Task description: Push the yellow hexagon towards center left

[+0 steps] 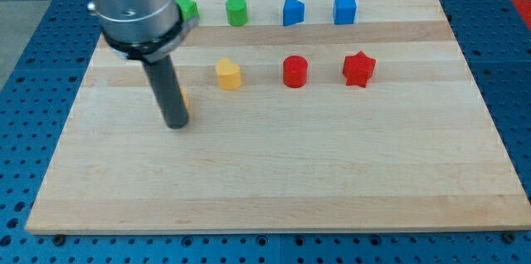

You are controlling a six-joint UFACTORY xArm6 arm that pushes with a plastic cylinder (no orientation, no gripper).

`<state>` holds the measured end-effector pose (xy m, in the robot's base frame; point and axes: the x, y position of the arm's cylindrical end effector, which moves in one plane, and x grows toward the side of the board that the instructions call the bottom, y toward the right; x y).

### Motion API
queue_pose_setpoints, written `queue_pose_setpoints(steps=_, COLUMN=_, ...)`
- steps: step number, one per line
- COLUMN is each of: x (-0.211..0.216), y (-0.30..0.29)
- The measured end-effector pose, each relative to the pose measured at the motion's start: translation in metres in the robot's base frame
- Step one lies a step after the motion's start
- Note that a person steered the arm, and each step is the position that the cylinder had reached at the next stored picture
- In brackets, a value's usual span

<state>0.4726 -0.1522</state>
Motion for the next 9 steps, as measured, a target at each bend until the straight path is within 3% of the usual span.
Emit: queue_pose_setpoints(steps=9, x=-0.034, y=0.003)
